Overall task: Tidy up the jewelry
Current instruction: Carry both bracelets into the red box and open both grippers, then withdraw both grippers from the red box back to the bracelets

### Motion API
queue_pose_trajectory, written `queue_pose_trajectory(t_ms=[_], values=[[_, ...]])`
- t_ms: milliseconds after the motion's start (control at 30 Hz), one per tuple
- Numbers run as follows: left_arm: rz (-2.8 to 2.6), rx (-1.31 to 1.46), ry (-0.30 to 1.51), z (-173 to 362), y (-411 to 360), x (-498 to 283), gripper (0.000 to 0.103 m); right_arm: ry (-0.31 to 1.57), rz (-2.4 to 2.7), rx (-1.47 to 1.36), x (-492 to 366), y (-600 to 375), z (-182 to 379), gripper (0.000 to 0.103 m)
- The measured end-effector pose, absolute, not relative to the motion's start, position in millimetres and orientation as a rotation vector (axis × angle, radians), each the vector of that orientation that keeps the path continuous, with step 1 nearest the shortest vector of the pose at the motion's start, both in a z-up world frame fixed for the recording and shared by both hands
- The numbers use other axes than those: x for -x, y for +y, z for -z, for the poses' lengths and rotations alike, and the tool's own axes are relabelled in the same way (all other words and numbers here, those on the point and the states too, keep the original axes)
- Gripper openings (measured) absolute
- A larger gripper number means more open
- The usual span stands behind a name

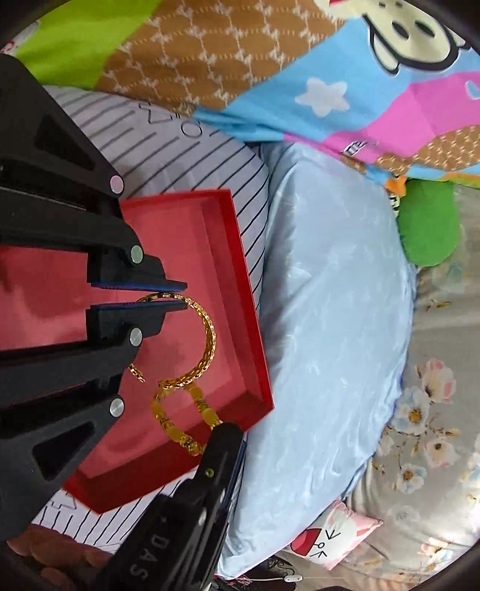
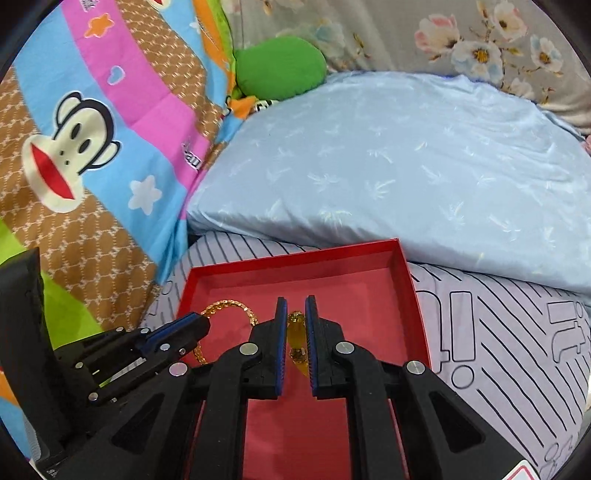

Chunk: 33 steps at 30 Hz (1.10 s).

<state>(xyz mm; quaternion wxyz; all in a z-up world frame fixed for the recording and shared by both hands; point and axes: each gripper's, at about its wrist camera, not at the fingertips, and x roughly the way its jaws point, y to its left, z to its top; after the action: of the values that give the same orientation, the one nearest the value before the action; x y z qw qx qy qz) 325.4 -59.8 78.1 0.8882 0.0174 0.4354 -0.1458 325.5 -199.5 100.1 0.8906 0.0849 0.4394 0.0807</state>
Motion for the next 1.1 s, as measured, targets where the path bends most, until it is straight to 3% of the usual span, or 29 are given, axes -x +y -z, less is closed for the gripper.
queue_pose_trajectory(t_ms=[233, 267, 333, 400, 800, 1100], values=[[0.287, -0.047, 0.944, -60, -68, -348, 0.008, 0.946, -0.126, -0.134, -349, -206, -80, 0.009], [0.277, -0.046, 0.936, -60, -68, -349, 0.01, 0.935, -0.112, -0.123, -349, -207, -81, 0.013], [0.254, -0.048, 0.927, -62, -67, -349, 0.039, 0.92, -0.096, -0.102, -345, -210, -85, 0.022], [0.237, -0.041, 0.899, -68, -64, -346, 0.049, 0.892, -0.082, -0.091, -337, -212, -91, 0.036], [0.216, -0.068, 0.797, -118, -50, -277, 0.061, 0.776, -0.046, -0.062, -236, -221, -136, 0.049], [0.216, -0.058, 0.798, -120, -28, -192, 0.062, 0.808, -0.004, -0.061, -137, -222, -121, 0.05]])
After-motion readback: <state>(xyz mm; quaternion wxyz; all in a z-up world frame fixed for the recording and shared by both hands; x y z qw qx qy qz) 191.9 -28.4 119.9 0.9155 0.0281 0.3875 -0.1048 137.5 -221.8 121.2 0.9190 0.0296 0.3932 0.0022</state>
